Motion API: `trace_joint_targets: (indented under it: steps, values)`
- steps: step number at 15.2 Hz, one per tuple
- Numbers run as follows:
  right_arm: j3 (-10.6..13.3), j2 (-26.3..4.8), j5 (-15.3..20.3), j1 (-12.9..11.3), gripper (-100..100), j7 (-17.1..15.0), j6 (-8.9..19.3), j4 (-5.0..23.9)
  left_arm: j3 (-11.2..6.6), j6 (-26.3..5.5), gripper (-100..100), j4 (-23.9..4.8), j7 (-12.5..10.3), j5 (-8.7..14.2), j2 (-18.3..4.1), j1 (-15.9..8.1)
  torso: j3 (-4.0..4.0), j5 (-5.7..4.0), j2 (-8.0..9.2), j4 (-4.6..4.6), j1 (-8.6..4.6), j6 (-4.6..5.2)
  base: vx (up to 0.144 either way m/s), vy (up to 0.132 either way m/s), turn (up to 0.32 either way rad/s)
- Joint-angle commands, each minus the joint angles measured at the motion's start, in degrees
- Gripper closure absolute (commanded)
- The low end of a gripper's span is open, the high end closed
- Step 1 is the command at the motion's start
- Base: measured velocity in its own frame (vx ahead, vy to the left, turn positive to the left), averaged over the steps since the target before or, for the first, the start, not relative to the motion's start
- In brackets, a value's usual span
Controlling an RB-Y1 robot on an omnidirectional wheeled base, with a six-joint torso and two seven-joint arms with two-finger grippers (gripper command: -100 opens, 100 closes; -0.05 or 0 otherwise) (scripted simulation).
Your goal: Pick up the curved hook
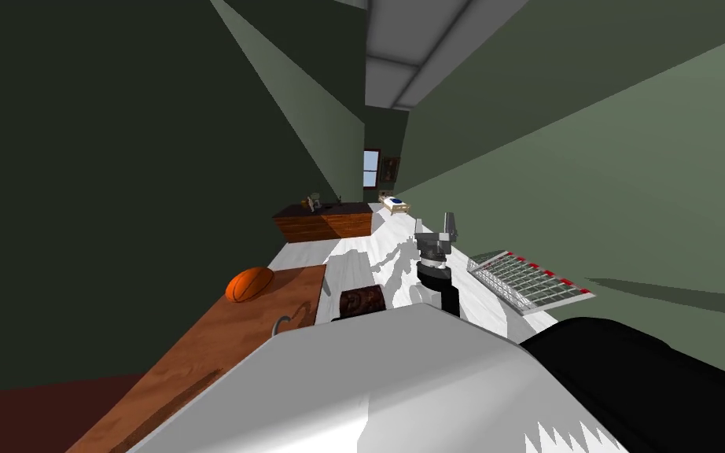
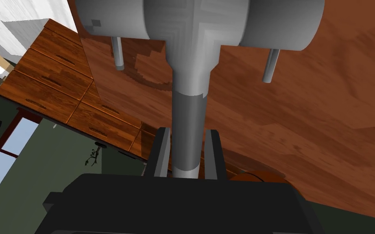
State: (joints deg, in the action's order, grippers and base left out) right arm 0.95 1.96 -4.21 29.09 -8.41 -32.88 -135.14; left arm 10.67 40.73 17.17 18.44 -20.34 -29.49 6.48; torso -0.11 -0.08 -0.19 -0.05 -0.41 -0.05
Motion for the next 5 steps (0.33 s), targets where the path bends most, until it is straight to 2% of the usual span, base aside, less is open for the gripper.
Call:
trace_joint_targets:
  steps: [1,3,5]
  values:
    - [0.0,0.0,0.0,0.0,0,0.0,0.0,0.0,0.66,-0.1,100,2.9,-1.5,-0.5,-1.5,2.3,0.00,0.00,0.00,0.00,0.00,0.00,0.057,-0.095,0.099]
    - [0.0,0.0,0.0,0.0,0,0.0,0.0,0.0,0.66,-0.1,100,3.8,-1.5,-0.5,-1.5,2.3,0.01,0.02,0.02,0.02,0.03,0.04,0.028,-0.046,0.020]
    - [0.0,0.0,0.0,0.0,0,0.0,0.0,0.0,0.71,-0.1,100,3.8,-1.5,-0.5,-1.5,2.6,0.07,0.03,0.11,0.05,0.25,0.05,-0.001,-0.003,0.026]
